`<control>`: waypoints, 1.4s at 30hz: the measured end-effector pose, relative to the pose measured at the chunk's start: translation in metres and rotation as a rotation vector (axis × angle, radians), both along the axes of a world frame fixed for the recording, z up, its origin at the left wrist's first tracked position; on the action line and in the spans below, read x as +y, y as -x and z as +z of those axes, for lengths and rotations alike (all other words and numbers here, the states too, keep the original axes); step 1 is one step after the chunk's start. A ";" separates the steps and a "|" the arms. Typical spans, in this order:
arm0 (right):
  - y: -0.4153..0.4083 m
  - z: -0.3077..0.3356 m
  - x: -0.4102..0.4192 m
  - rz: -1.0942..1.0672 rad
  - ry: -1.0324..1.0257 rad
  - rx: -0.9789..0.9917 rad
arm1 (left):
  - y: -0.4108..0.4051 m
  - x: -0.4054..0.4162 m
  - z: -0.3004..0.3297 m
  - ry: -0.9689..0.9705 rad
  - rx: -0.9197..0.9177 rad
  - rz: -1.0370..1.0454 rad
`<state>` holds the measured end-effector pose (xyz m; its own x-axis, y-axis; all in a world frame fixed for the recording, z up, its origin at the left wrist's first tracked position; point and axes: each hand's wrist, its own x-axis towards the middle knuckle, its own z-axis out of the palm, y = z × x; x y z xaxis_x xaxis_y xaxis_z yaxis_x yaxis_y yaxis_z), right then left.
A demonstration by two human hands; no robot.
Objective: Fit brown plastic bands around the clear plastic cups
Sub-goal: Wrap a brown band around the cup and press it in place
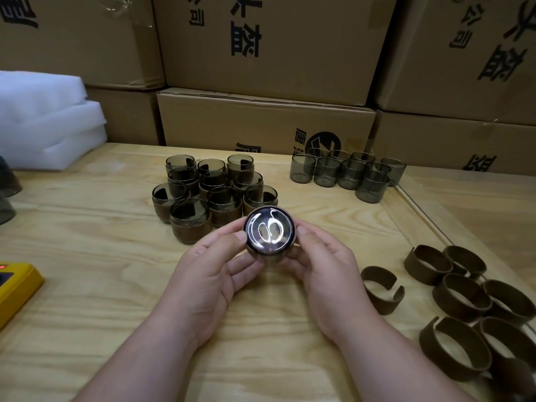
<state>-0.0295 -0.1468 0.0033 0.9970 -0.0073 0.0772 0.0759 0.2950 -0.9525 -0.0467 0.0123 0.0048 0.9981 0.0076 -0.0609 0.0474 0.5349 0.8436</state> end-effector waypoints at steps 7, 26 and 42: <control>0.000 -0.001 -0.001 0.052 -0.057 -0.043 | 0.000 -0.003 0.001 -0.031 0.021 0.051; 0.001 0.004 0.000 0.062 -0.047 -0.001 | -0.002 -0.001 -0.004 -0.039 -0.008 0.046; 0.002 0.002 -0.003 0.034 0.039 -0.023 | -0.001 -0.006 -0.002 0.023 0.011 -0.005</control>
<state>-0.0314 -0.1495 0.0054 0.9946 0.0296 0.0995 0.0885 0.2604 -0.9614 -0.0455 0.0061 0.0031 0.9974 0.0015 -0.0718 0.0590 0.5538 0.8306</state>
